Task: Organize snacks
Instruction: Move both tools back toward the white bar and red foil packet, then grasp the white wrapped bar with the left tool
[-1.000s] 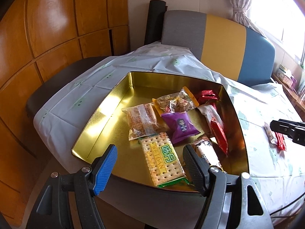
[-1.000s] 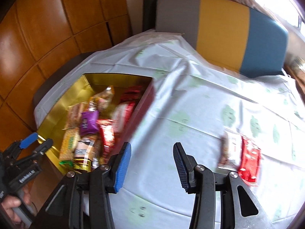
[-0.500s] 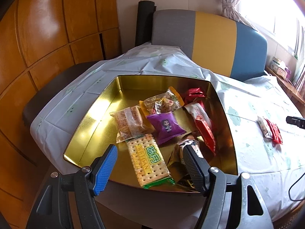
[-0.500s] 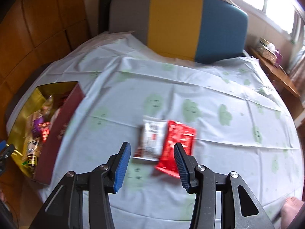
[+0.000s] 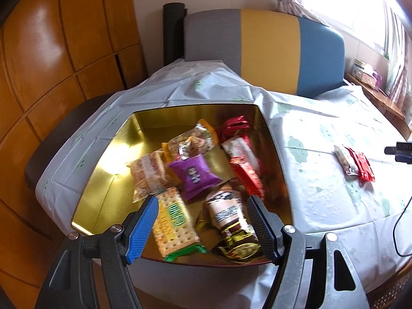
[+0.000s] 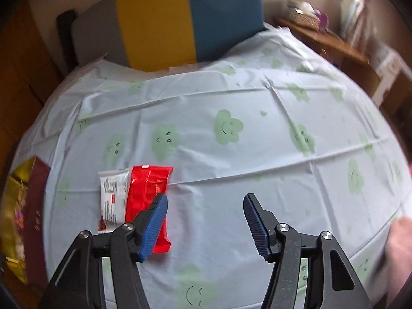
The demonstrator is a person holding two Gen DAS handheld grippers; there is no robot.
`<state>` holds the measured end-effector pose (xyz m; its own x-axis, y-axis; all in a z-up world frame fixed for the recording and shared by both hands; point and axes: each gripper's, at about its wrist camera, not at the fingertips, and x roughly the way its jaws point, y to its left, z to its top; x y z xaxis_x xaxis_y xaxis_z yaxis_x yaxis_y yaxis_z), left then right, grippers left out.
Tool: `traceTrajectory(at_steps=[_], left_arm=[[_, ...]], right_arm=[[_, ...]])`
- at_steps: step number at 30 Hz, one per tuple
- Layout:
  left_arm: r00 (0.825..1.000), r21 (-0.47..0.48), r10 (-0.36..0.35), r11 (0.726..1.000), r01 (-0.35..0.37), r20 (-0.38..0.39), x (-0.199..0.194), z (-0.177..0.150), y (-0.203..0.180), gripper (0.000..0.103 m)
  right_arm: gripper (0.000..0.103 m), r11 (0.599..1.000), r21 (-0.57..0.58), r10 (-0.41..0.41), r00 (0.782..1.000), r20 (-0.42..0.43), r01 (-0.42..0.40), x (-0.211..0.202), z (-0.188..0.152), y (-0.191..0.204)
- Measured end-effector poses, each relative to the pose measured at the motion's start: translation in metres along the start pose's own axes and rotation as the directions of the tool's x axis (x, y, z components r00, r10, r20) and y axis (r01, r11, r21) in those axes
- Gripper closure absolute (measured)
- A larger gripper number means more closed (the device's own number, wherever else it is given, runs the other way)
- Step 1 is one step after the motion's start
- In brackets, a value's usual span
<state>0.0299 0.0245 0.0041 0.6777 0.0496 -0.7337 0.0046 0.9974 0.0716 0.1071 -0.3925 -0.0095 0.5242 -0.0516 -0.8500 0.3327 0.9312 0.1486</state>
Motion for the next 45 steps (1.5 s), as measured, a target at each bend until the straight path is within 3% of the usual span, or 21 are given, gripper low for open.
traceTrajectory(at_steps=[2,6,11,17,21,34,45], left_arm=[[1.000,0.020,-0.010,1.000,0.010,-0.001,0.000,0.002,-0.009,0.031],[0.999,0.061,-0.036,0.997,0.037,-0.014,0.003,0.006,-0.029,0.031],[0.992,0.107,-0.118,0.987,0.123,-0.050,0.008,0.014,-0.059,0.035],[0.963,0.158,-0.239,0.953,0.258,-0.125,0.018,0.026,-0.102,0.044],[0.942,0.194,-0.292,0.927,0.321,-0.166,0.031,0.032,-0.136,0.044],[0.908,0.247,-0.333,0.886,0.393,-0.253,0.084,0.067,-0.242,0.044],[0.891,0.184,-0.305,0.907,0.380,-0.336,0.139,0.074,-0.280,0.044]], right_arm=[[0.025,0.999,0.047,-0.004,1.000,0.011,0.004,-0.004,0.001,-0.007],[0.024,0.995,0.096,0.029,1.000,0.008,-0.029,-0.006,0.002,-0.013],[0.024,0.992,0.110,0.054,0.999,0.009,-0.055,-0.008,0.002,-0.013],[0.024,0.989,0.122,0.087,0.996,0.009,-0.087,-0.009,0.002,-0.014],[0.024,0.987,0.117,0.110,0.994,-0.008,-0.108,-0.006,0.001,-0.012],[0.022,0.983,0.110,0.150,0.989,-0.011,-0.148,-0.010,0.003,-0.008],[0.019,0.972,0.130,0.196,0.981,-0.004,-0.193,-0.014,0.006,-0.009]])
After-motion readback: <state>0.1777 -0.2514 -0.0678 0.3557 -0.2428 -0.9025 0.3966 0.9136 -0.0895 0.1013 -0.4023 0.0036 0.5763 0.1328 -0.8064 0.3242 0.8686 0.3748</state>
